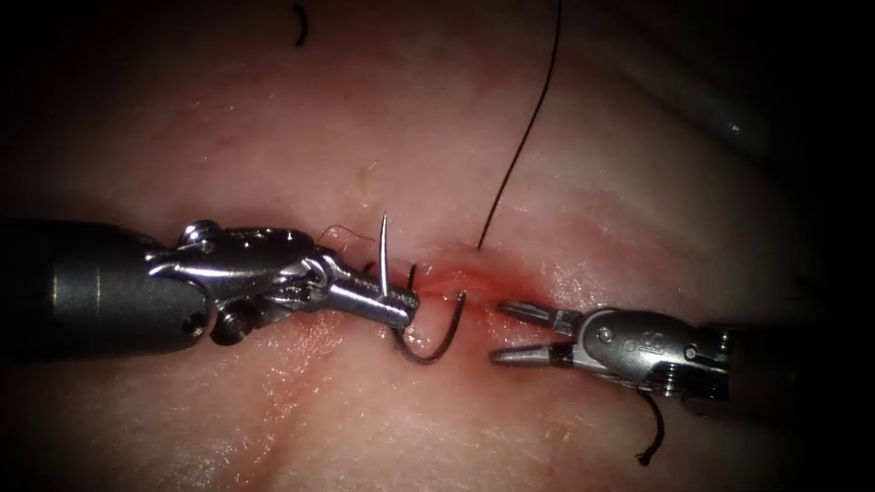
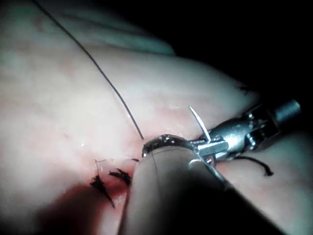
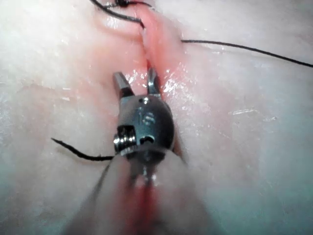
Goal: Wound Closure
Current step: Use the left gripper to extract the needle from the incision, then hand the needle from the left to the right gripper
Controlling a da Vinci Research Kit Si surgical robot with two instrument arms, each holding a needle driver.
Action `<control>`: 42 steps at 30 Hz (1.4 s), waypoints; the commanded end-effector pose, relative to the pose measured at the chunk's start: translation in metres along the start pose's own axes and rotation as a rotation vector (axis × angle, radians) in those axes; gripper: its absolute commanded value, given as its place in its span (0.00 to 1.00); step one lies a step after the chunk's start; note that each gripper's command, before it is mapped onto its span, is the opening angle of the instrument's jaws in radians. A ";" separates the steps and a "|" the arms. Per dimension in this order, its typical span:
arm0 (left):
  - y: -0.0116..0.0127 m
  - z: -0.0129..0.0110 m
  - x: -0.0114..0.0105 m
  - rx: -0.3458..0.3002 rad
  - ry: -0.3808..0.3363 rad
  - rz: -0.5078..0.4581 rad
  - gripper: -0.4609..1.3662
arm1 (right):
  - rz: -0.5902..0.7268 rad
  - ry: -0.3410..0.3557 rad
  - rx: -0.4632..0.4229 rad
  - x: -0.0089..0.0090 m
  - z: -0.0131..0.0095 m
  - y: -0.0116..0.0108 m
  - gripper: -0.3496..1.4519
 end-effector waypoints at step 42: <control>0.0073 -0.0027 0.0085 0.433 0.091 1.300 0.06 | 0.049 0.002 -0.008 0.0005 0.0005 -0.0005 0.38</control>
